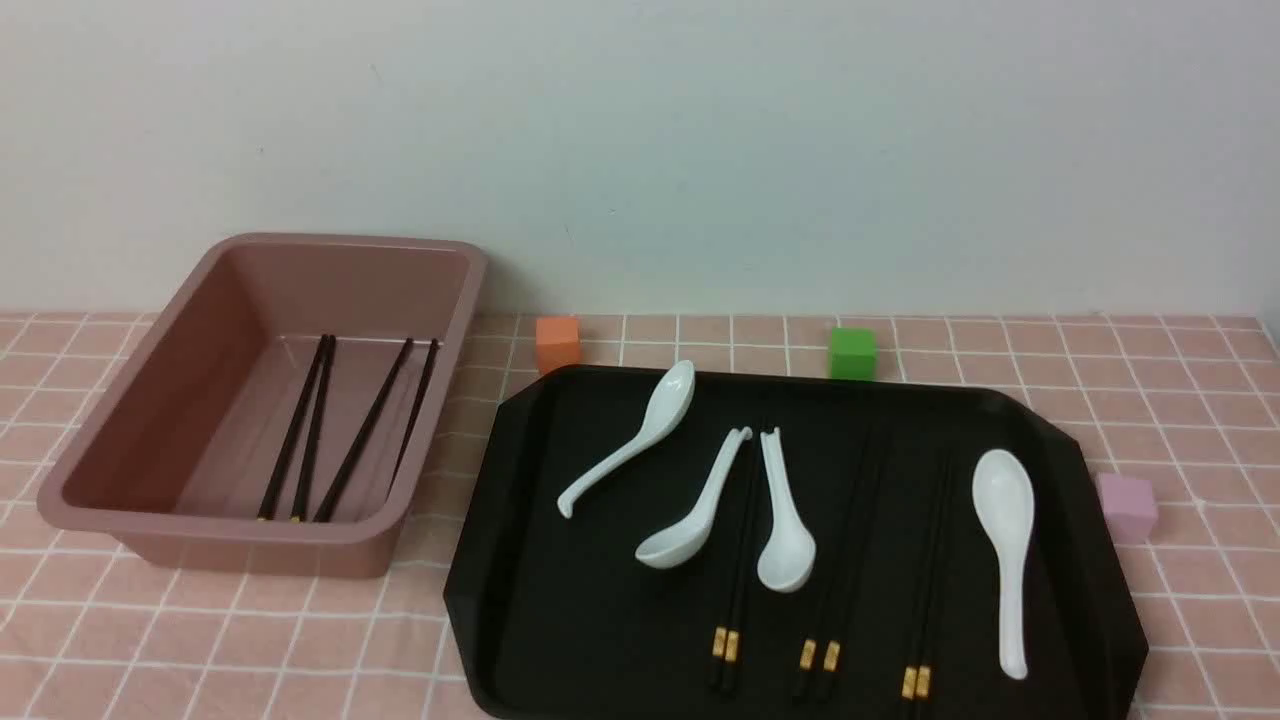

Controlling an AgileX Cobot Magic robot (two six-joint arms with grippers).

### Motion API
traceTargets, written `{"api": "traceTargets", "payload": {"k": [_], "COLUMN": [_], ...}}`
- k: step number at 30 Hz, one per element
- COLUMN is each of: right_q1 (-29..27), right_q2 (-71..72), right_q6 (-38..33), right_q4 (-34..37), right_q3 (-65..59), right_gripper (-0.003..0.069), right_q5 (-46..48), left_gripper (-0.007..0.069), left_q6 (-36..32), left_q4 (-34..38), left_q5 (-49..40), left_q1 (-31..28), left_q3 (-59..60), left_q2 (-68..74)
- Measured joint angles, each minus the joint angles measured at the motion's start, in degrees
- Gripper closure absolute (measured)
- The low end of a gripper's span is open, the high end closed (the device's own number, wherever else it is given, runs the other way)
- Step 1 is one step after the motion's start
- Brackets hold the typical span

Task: On pink tablecloth take chopsticks from black tray and put them in box.
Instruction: 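Move the gripper over the chopsticks on the black tray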

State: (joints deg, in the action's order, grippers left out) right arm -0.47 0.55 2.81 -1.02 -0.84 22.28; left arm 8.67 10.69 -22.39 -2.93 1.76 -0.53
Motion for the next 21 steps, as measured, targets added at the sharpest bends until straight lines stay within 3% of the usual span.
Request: {"api": "traceTargets", "payload": {"k": [21], "right_q1": [0.0], "right_q2": [0.0], "right_q6": [0.0], "right_q4": [0.0], "right_q3": [0.0], "right_gripper": [0.0419], "right_q5": [0.0], "left_gripper": [0.0537], "left_q6": [0.0], "left_q4": [0.0], "left_q5": [0.0], "left_q1": [0.0], "left_q3": [0.0], "left_q2": [0.0]}}
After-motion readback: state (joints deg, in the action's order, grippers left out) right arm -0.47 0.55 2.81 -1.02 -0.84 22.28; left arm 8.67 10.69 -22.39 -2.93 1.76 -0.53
